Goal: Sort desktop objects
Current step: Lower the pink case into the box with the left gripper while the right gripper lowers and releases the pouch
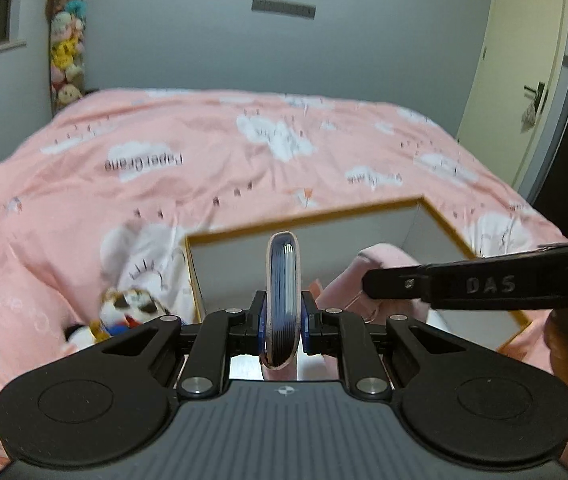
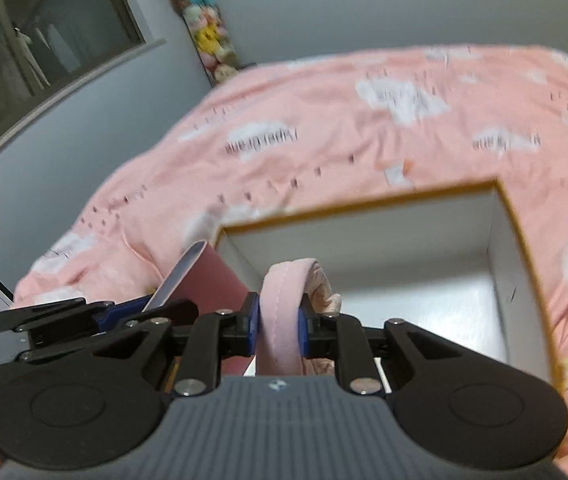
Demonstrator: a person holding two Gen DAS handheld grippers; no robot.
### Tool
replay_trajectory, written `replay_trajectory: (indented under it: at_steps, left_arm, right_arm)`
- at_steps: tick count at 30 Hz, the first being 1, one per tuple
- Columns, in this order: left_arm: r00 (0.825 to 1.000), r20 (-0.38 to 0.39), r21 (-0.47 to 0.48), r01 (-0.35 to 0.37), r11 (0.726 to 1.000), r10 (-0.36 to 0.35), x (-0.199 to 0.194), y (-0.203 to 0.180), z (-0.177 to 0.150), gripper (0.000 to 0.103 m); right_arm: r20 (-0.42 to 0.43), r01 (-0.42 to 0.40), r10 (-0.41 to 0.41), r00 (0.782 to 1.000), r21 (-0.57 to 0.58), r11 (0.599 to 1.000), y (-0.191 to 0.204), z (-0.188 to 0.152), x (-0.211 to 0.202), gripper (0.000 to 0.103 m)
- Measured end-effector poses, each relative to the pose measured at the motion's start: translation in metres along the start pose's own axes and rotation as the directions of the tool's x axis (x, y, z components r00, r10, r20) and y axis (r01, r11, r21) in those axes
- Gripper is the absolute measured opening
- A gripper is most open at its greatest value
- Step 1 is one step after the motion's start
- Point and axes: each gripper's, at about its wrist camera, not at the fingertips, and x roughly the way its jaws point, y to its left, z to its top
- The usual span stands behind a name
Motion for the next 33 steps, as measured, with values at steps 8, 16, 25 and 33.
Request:
replay_trajectory:
  at_steps: [8, 16, 25, 33]
  left_arm:
    - [0.993, -0.116, 0.007, -0.030, 1.000, 0.030, 0.022, -0.001, -0.020, 0.018]
    - [0.973, -0.226, -0.001, -0.050, 0.999, 0.049, 0.034, 0.002, -0.028, 0.018]
    - [0.972, -0.232, -0.002, -0.034, 0.999, 0.032, 0.033, 0.007, -0.036, 0.019]
    - [0.975, -0.222, -0.003, 0.002, 1.000, -0.002, 0.025, 0.009, -0.039, 0.028]
  right_arm:
    - [-0.105, -0.002, 0.005, 0.994, 0.030, 1.000, -0.005, -0.024, 0.036, 0.020]
    - [-0.142, -0.055, 0.062, 0.988, 0.054, 0.997, -0.005, -0.029, 0.045, 0.020]
    - [-0.177, -0.072, 0.083, 0.981, 0.067, 0.995, -0.002, -0.030, 0.047, 0.020]
    - [-0.206, -0.090, 0.112, 0.972, 0.114, 0.989, -0.006, -0.032, 0.047, 0.021]
